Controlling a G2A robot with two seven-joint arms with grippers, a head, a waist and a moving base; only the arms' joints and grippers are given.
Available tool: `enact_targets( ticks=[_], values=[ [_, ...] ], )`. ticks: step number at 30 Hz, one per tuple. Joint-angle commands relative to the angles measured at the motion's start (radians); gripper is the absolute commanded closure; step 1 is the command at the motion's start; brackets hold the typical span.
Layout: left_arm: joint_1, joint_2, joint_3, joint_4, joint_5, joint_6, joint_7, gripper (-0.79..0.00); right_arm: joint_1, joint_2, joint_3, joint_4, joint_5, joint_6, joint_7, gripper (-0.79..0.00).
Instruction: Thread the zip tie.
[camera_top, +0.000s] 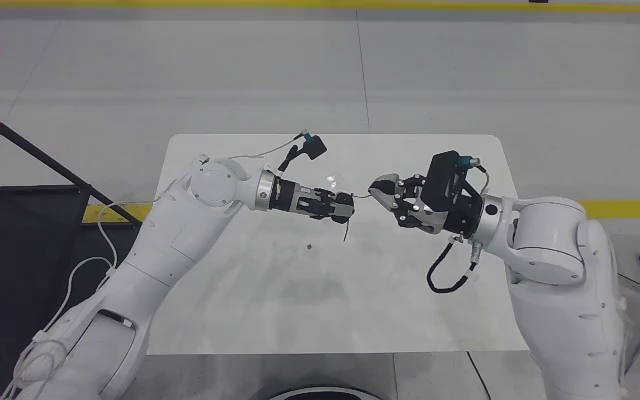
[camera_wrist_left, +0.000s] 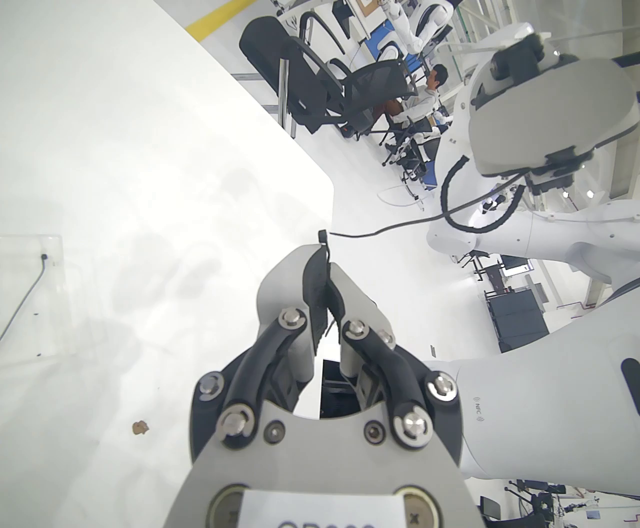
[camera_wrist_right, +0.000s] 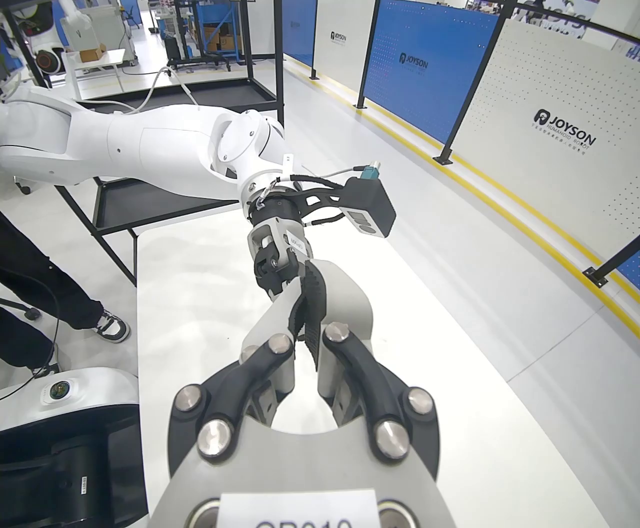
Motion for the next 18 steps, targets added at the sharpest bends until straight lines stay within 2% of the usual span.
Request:
enact_targets(
  ticks=[1, 18],
  values=[
    [0.0, 0.0, 0.0, 0.0, 0.0, 0.0, 0.0, 0.0, 0.002, 0.003, -0.004, 0.003, 0.001, 0.001, -0.003, 0.0],
    [0.0, 0.0, 0.0, 0.0, 0.0, 0.0, 0.0, 0.0, 0.012, 0.025, -0.026, 0.001, -0.041, 0.045, -0.047, 0.0]
  ],
)
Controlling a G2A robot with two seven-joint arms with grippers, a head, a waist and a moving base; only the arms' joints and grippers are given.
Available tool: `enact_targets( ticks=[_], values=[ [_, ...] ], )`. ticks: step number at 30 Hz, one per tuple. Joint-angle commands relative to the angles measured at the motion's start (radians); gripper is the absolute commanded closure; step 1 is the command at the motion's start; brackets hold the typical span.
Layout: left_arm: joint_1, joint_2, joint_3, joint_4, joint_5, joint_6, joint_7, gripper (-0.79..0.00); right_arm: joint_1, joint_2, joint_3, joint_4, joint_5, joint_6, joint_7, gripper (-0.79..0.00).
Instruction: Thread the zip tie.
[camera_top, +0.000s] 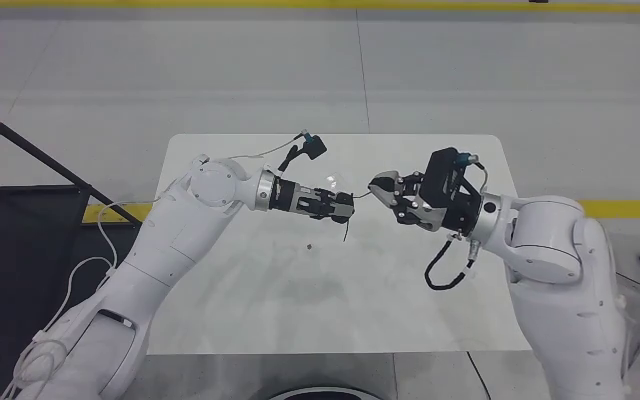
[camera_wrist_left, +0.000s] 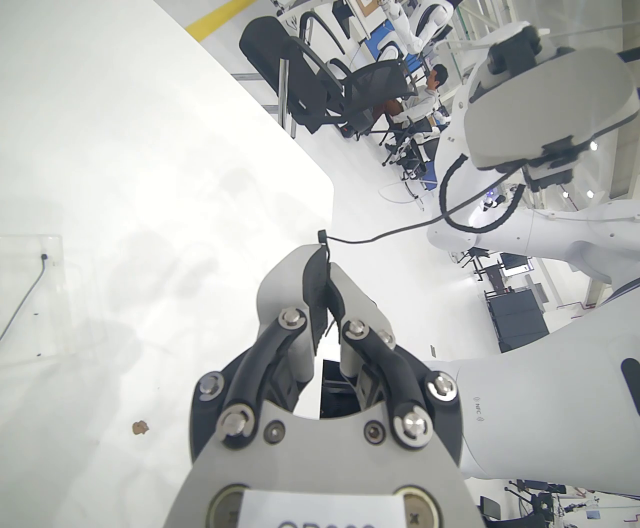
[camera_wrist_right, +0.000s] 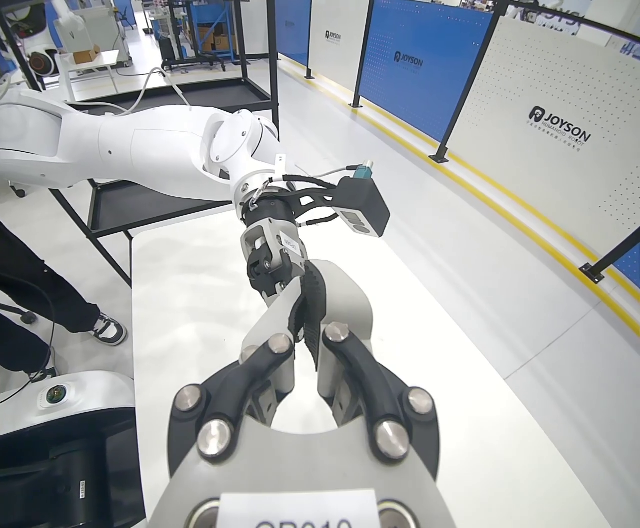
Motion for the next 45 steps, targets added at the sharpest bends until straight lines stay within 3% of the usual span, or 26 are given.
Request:
enact_targets(
  ticks=[1, 23, 36, 45],
  values=[
    [0.0, 0.0, 0.0, 0.0, 0.0, 0.0, 0.0, 0.0, -0.001, 0.002, -0.003, -0.005, -0.016, 0.012, -0.007, 0.0],
    [0.0, 0.0, 0.0, 0.0, 0.0, 0.0, 0.0, 0.0, -0.031, 0.014, -0.029, -0.061, -0.247, 0.149, -0.157, 0.0],
    [0.0, 0.0, 0.0, 0.0, 0.0, 0.0, 0.0, 0.0, -0.036, 0.023, -0.056, -0.068, -0.291, 0.112, -0.175, 0.0],
    [0.014, 0.001, -0.001, -0.021, 0.018, 0.013, 0.027, 0.0, -0.051, 0.028, -0.052, -0.088, -0.364, 0.159, -0.199, 0.0]
  ],
)
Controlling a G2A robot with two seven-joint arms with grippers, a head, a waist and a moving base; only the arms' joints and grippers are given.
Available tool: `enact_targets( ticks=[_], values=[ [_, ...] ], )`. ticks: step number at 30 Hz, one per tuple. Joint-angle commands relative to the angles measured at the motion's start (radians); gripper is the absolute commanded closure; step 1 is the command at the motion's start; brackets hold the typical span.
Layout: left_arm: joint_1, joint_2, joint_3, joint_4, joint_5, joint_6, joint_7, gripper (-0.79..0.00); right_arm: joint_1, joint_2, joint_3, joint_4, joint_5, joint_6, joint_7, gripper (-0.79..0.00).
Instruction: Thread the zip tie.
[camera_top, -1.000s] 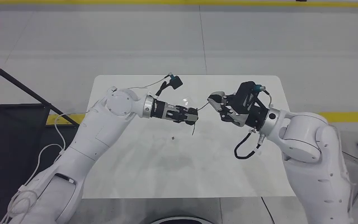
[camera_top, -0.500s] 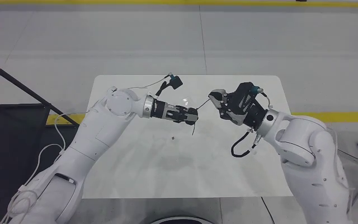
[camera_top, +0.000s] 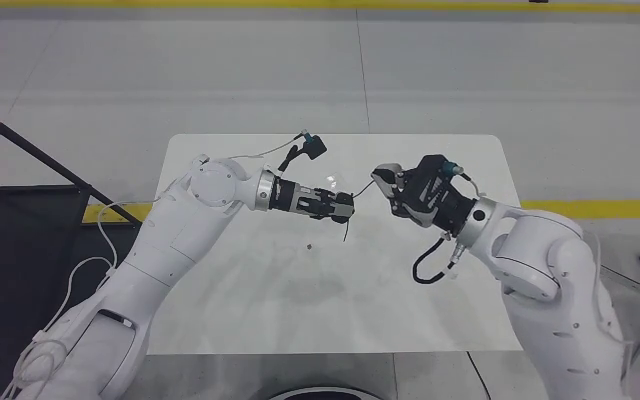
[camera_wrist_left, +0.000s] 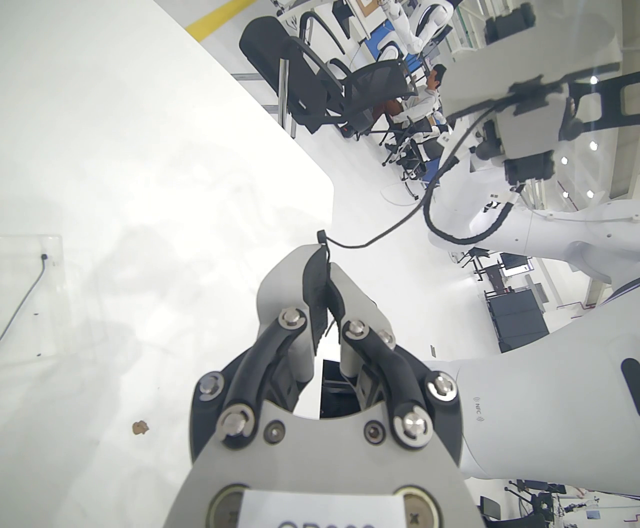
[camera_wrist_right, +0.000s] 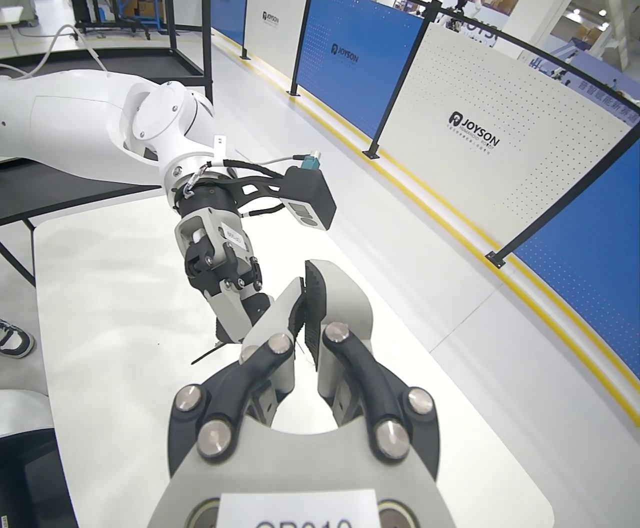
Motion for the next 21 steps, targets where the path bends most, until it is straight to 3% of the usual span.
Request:
enact_targets(
  ticks=[1, 10, 21],
  values=[
    [0.015, 0.002, -0.003, -0.025, 0.023, 0.014, 0.027, 0.0, -0.003, 0.001, -0.001, -0.004, -0.023, 0.013, -0.006, 0.0],
    [0.045, 0.013, -0.024, -0.074, 0.049, 0.028, 0.029, 0.0, -0.019, 0.001, -0.012, -0.025, -0.138, 0.091, -0.058, 0.0],
    [0.054, 0.016, -0.036, -0.084, 0.059, 0.042, 0.039, 0.0, -0.03, 0.004, -0.012, -0.028, -0.127, 0.078, -0.076, 0.0]
  ],
)
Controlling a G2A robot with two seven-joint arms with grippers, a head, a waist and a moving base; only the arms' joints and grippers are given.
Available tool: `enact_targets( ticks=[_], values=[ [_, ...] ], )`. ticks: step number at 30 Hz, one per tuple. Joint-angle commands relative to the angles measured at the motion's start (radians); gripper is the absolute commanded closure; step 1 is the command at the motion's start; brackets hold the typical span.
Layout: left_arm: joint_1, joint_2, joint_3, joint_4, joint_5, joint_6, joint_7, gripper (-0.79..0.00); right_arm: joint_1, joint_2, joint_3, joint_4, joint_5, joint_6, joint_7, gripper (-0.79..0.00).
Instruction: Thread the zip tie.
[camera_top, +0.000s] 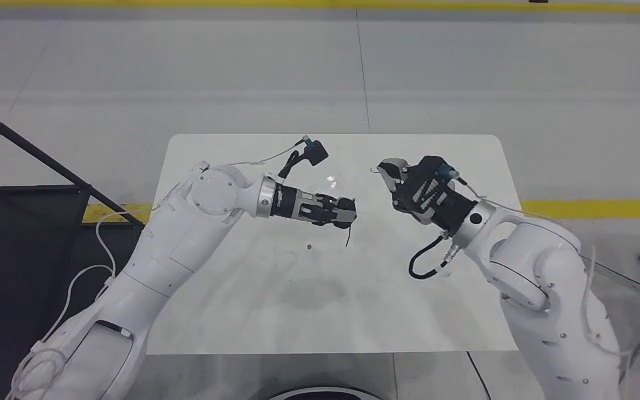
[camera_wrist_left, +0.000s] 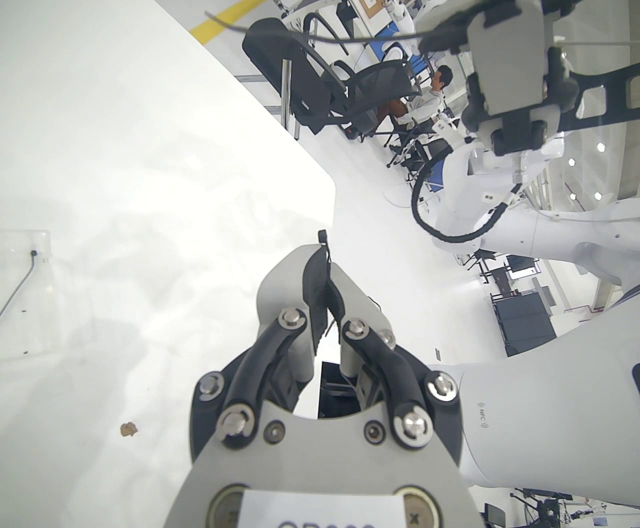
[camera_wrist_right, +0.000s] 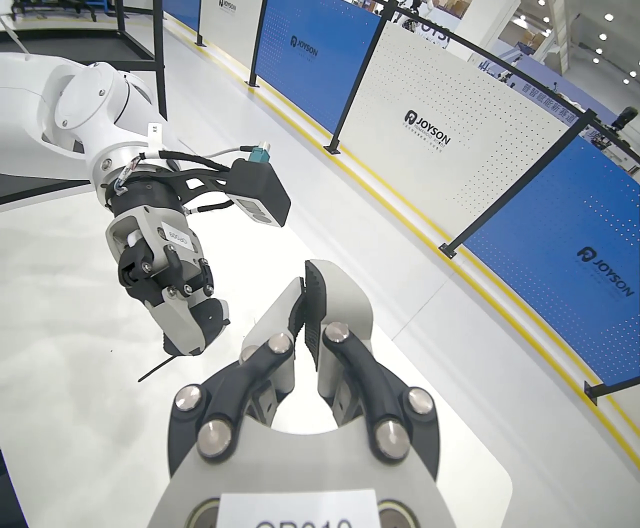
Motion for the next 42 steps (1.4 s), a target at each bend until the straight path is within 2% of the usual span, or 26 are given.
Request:
enact_targets(
  ticks=[1, 9, 12, 16, 25, 42],
  values=[
    [0.0, 0.0, -0.003, 0.003, 0.003, 0.002, 0.005, 0.0, -0.004, 0.001, 0.006, -0.001, 0.017, -0.009, -0.007, 0.0],
    [0.001, 0.003, -0.011, 0.004, 0.007, 0.0, -0.002, 0.0, -0.015, 0.014, 0.052, 0.001, 0.165, -0.169, -0.015, 0.0],
    [0.001, 0.003, -0.011, 0.001, 0.008, 0.001, -0.005, 0.0, -0.012, 0.021, 0.059, 0.009, 0.212, -0.236, 0.016, 0.0],
    [0.002, 0.003, -0.011, 0.0, 0.01, 0.0, -0.004, 0.0, -0.007, 0.028, 0.058, 0.01, 0.245, -0.273, 0.056, 0.0],
    [0.002, 0.003, -0.011, 0.0, 0.01, 0.0, -0.004, 0.0, 0.016, 0.037, 0.036, 0.019, 0.283, -0.292, 0.097, 0.0],
    [0.002, 0.003, -0.011, 0.0, 0.01, 0.0, -0.004, 0.0, 0.036, 0.047, 0.008, 0.03, 0.275, -0.27, 0.07, 0.0]
  ],
)
